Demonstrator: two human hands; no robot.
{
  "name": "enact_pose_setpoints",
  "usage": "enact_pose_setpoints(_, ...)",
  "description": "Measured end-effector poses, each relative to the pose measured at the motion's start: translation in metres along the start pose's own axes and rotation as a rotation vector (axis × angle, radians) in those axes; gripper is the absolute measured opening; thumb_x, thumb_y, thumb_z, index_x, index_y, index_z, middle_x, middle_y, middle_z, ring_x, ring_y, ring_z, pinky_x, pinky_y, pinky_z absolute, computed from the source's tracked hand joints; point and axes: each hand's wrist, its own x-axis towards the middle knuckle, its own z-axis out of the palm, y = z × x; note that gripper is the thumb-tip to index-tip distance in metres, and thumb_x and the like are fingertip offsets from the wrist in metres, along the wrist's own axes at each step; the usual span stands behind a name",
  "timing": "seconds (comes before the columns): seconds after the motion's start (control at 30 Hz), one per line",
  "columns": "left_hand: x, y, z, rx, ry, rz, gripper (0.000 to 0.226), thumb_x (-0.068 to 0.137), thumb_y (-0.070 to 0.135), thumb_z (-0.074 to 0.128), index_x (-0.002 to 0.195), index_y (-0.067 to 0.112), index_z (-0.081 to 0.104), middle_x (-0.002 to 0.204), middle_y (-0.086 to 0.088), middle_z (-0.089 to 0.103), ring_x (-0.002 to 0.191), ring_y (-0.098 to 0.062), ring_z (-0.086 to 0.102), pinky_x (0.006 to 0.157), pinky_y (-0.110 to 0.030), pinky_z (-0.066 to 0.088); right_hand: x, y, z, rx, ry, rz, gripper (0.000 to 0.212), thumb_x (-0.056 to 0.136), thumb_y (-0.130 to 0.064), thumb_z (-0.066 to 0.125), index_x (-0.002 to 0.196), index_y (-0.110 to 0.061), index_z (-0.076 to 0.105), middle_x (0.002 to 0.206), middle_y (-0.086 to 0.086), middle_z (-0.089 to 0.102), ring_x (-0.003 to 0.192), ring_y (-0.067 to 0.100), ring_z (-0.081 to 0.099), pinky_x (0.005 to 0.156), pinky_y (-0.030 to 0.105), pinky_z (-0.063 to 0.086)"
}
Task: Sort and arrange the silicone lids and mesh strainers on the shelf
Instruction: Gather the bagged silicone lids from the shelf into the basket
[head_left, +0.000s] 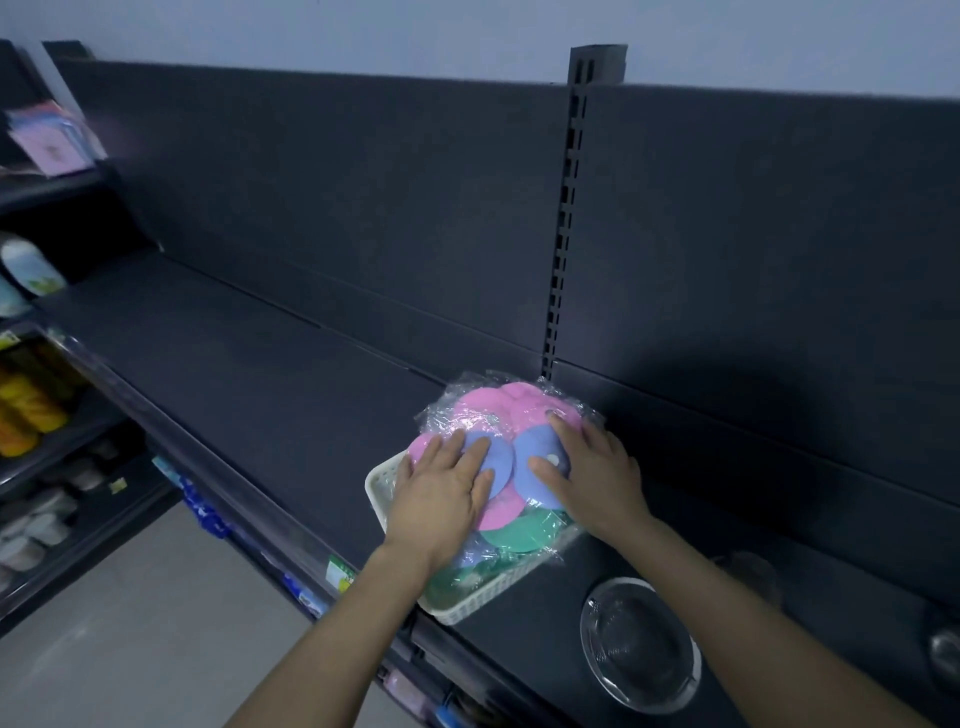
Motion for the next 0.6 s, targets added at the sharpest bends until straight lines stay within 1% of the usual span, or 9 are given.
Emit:
enact_pose_setpoints(0.1, 0.001, 0.004, -0.007, -0.019, 0.021, 0.001, 0.049, 0.102, 0.042, 0.021, 0.150, 0.034, 0.015, 0.160, 0.005, 0.010, 0.147, -0.017, 0.005, 0.117, -0.042, 0.004, 0.004, 0.001, -0.007, 0.074, -0.063, 0.024, 0.076, 0.074, -0.071, 0.031, 0.143, -0.040, 0.027, 0.150, 0.002, 0.031, 0.133, 0.033, 0.032, 0.107, 0.053, 0.031)
enact_pose_setpoints(0.17, -0.003, 0.003, -0.009, -0.068, 0.080, 0.022, 0.048, 0.102, 0.040, 0.024, 0.149, 0.032, 0.021, 0.159, 0.003, 0.014, 0.146, -0.018, 0.009, 0.118, -0.041, 0.006, 0.007, 0.002, -0.017, 0.202, -0.065, 0.023, 0.070, 0.078, -0.069, 0.036, 0.140, -0.039, 0.037, 0.148, 0.003, 0.036, 0.133, 0.030, 0.035, 0.109, 0.047, 0.031)
enact_pose_setpoints(0.23, -0.012, 0.005, -0.009, -0.183, 0.197, 0.064, 0.047, 0.101, 0.042, 0.026, 0.146, 0.029, 0.032, 0.154, 0.000, 0.025, 0.143, -0.020, 0.021, 0.118, -0.039, 0.016, 0.009, 0.006, -0.026, 0.324, -0.039, -0.007, 0.051, 0.088, -0.047, 0.051, 0.137, -0.032, 0.047, 0.143, 0.004, 0.043, 0.129, 0.023, 0.041, 0.110, 0.033, 0.031)
enact_pose_setpoints(0.27, -0.018, 0.006, -0.008, -0.261, 0.258, 0.078, 0.049, 0.100, 0.045, 0.026, 0.143, 0.027, 0.038, 0.150, -0.001, 0.032, 0.139, -0.020, 0.028, 0.116, -0.035, 0.021, 0.008, 0.008, -0.031, 0.361, -0.038, -0.019, 0.047, 0.089, -0.035, 0.056, 0.135, -0.028, 0.051, 0.139, 0.004, 0.047, 0.125, 0.021, 0.044, 0.104, 0.026, 0.032)
enact_pose_setpoints(0.33, -0.028, 0.007, -0.005, -0.387, 0.386, 0.053, 0.054, 0.095, 0.049, 0.023, 0.135, 0.023, 0.048, 0.142, 0.000, 0.041, 0.132, -0.019, 0.037, 0.109, -0.028, 0.028, 0.008, 0.014, -0.033, 0.386, -0.042, -0.039, 0.047, 0.084, -0.025, 0.062, 0.131, -0.025, 0.054, 0.130, 0.005, 0.052, 0.111, 0.017, 0.050, 0.092, 0.020, 0.034)
enact_pose_setpoints(0.37, -0.031, 0.006, -0.004, -0.425, 0.438, -0.001, 0.051, 0.095, 0.048, 0.027, 0.133, 0.021, 0.049, 0.141, -0.001, 0.042, 0.132, -0.019, 0.037, 0.108, -0.028, 0.030, 0.009, 0.017, -0.033, 0.387, -0.043, -0.042, 0.048, 0.082, -0.025, 0.064, 0.129, -0.025, 0.054, 0.127, 0.006, 0.054, 0.106, 0.017, 0.052, 0.088, 0.020, 0.035)
enact_pose_setpoints(0.43, -0.032, 0.002, 0.002, -0.460, 0.479, -0.175, 0.050, 0.094, 0.045, 0.040, 0.135, 0.017, 0.046, 0.144, -0.007, 0.039, 0.134, -0.023, 0.034, 0.109, -0.035, 0.032, 0.012, 0.022, -0.030, 0.392, -0.060, -0.022, 0.054, 0.079, -0.030, 0.068, 0.130, -0.024, 0.053, 0.125, 0.005, 0.056, 0.106, 0.018, 0.055, 0.088, 0.022, 0.038)
enact_pose_setpoints(0.53, -0.030, -0.003, 0.013, -0.477, 0.344, -0.436, 0.064, 0.081, 0.063, 0.042, 0.127, 0.018, 0.046, 0.139, -0.019, 0.037, 0.131, -0.035, 0.032, 0.104, -0.048, 0.037, 0.016, 0.022, -0.029, 0.441, -0.120, 0.061, 0.062, 0.077, -0.039, 0.070, 0.133, -0.020, 0.050, 0.125, 0.004, 0.059, 0.110, 0.022, 0.057, 0.092, 0.029, 0.044)
enact_pose_setpoints(0.6, -0.031, -0.002, 0.017, -0.550, 0.274, -0.523, 0.065, 0.076, 0.070, 0.039, 0.121, 0.024, 0.044, 0.134, -0.017, 0.036, 0.126, -0.037, 0.035, 0.100, -0.048, 0.040, 0.020, 0.022, -0.029, 0.455, -0.141, 0.091, 0.073, 0.071, -0.051, 0.070, 0.133, -0.018, 0.049, 0.126, 0.006, 0.059, 0.113, 0.024, 0.057, 0.096, 0.033, 0.045)
